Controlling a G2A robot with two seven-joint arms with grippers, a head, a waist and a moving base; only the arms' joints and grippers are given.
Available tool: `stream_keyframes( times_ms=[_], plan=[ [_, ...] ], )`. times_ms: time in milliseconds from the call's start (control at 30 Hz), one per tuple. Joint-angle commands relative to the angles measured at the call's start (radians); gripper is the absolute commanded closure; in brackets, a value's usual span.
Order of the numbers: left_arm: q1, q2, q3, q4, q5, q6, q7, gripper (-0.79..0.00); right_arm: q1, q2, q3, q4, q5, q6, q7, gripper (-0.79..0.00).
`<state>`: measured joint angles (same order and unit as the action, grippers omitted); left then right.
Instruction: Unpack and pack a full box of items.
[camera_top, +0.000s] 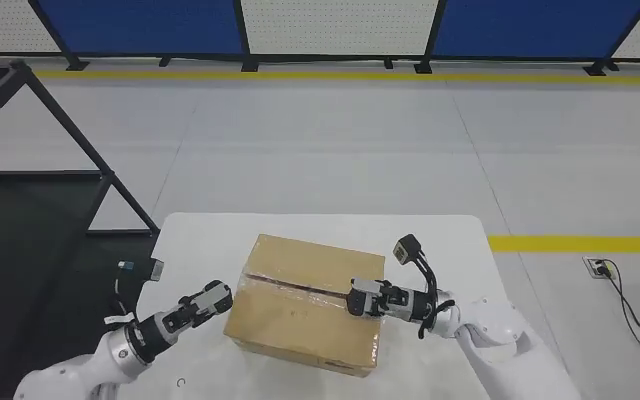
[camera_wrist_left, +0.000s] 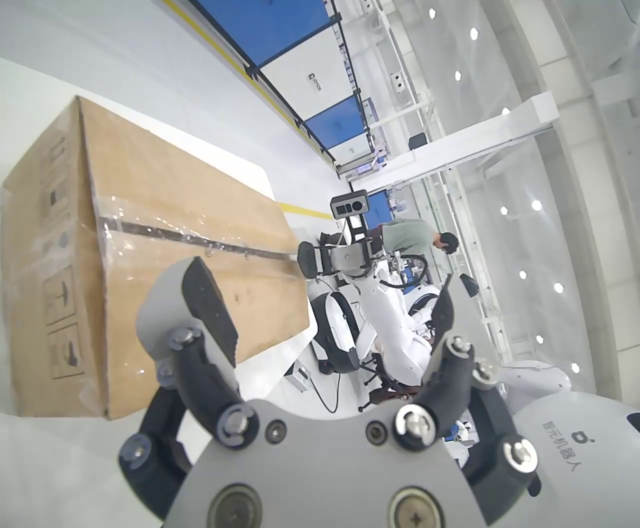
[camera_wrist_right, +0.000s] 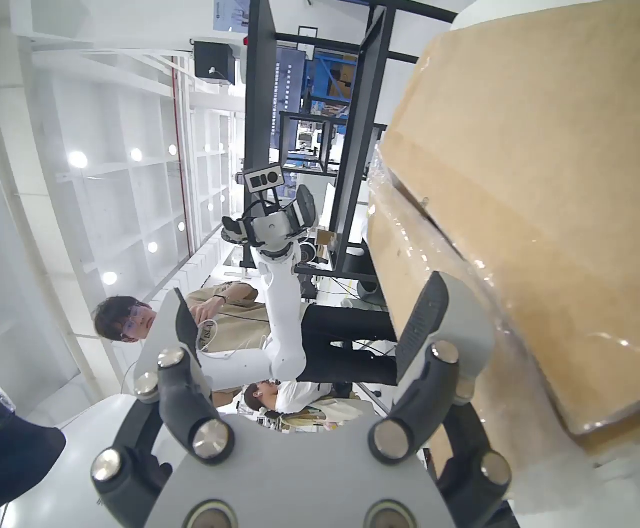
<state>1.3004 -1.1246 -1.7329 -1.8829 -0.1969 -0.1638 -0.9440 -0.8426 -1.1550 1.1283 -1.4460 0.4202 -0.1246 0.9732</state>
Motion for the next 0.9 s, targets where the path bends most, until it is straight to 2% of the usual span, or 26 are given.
stream_keyframes(
  times_ms=[0,400,867],
  plan=[
    [-0.002,0.002,0.010,0.007,0.006,0.001,0.004,-0.785,0.009,-0.002,-0.011,0.014,-0.001,0.006,0.004,-0.785],
    [-0.029,0.011,0.049,0.030,0.016,0.015,0.020,-0.785,0.039,-0.006,-0.034,0.058,-0.061,0.070,-0.020,-0.785],
    [-0.054,0.023,0.061,0.075,0.006,0.020,0.046,-0.785,0.071,-0.019,-0.066,0.100,-0.038,0.077,-0.023,-0.785]
  ],
)
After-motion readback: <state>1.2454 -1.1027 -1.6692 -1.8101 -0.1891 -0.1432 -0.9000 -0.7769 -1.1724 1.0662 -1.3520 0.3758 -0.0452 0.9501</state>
